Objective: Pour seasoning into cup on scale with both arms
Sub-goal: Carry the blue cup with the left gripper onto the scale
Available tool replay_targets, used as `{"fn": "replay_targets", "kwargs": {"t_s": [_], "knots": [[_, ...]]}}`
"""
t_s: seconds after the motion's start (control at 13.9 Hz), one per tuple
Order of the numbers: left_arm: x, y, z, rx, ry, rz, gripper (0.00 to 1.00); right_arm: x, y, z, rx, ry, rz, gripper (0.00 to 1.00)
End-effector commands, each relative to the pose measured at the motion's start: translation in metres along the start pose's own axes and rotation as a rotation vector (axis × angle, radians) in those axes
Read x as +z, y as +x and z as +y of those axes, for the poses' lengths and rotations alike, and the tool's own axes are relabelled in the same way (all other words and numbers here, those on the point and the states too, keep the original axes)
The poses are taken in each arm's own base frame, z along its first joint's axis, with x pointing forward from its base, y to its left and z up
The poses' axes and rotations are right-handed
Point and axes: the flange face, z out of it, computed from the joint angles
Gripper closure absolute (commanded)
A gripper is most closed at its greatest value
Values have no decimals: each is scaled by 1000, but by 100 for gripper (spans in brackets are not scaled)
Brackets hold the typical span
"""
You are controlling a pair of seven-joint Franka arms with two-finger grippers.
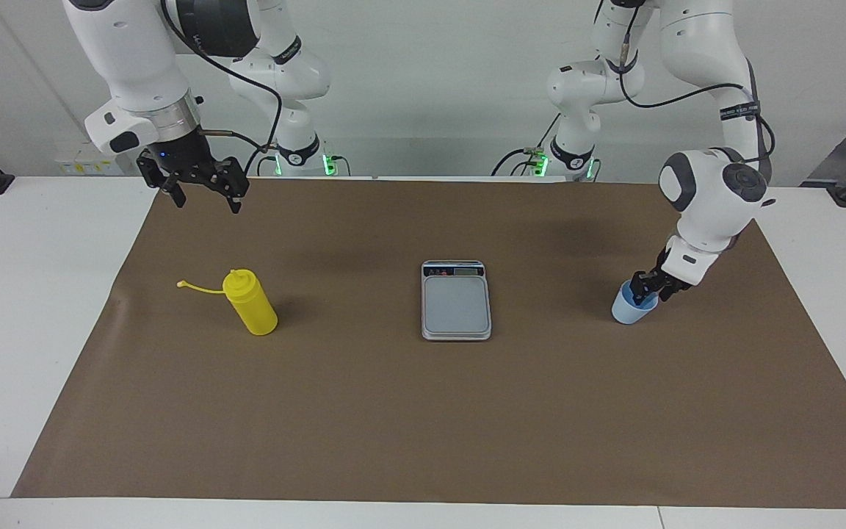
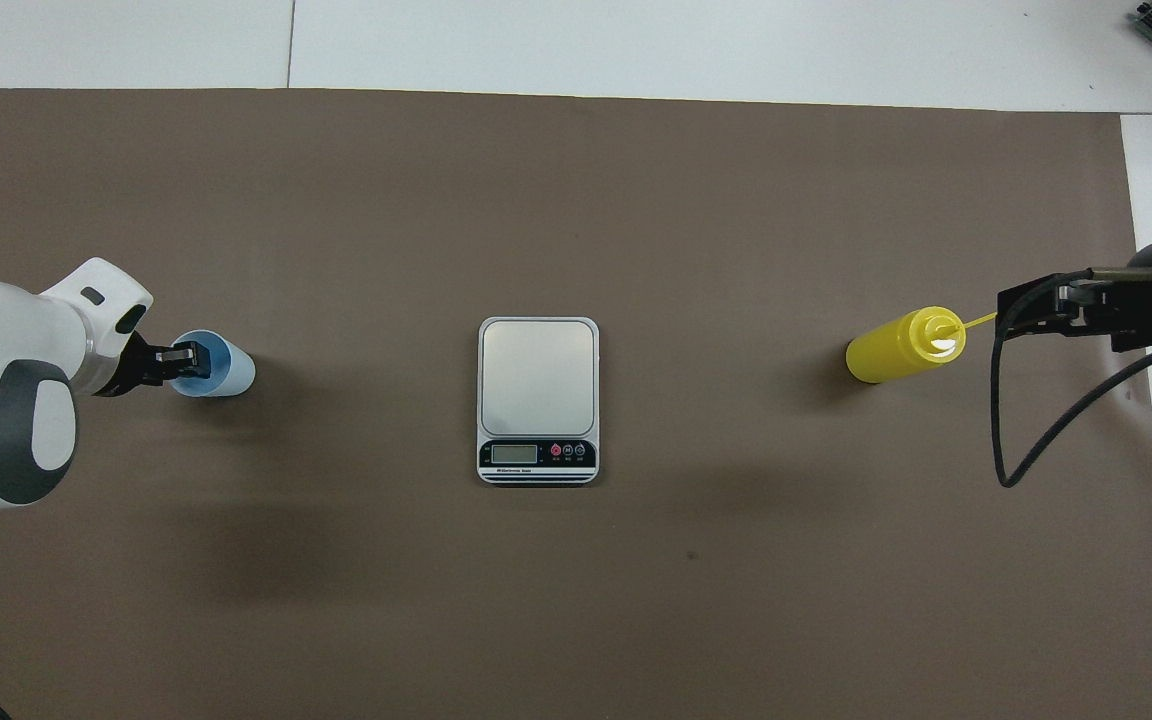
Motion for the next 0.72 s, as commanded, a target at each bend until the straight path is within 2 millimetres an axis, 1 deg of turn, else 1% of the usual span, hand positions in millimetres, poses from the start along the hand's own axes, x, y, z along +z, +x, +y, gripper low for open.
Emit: {"fn": "replay_targets", "kwargs": {"t_s": [0.0,0.07,0.14,0.22,0.36,0.43,0.5,0.65], "knots": [[-3,-1,9,-8,-8,-7,100,-1,-6,4,0,-3,8,0],[-9,3,9,-10,-10,-18,100,-1,-6,4,0,-3,8,0],[-21,13,9,-13,-14,-41,100,-1,-6,4,0,-3,8,0],[-41,26,12,-7,-16,-61,100,0,-6,5,1,-3,8,0],[-83,42,15,-12,-18,-67,100,-1,-6,4,0,-3,8,0],[-100,48,19,-17,-28,-63,100,-1,-6,4,0,-3,8,0],[-113,53,22,-32,-35,-63,100,-1,-6,4,0,-3,8,0],[-128,54,52,-46,-35,-73,100,-1,-6,4,0,-3,8,0]]}}
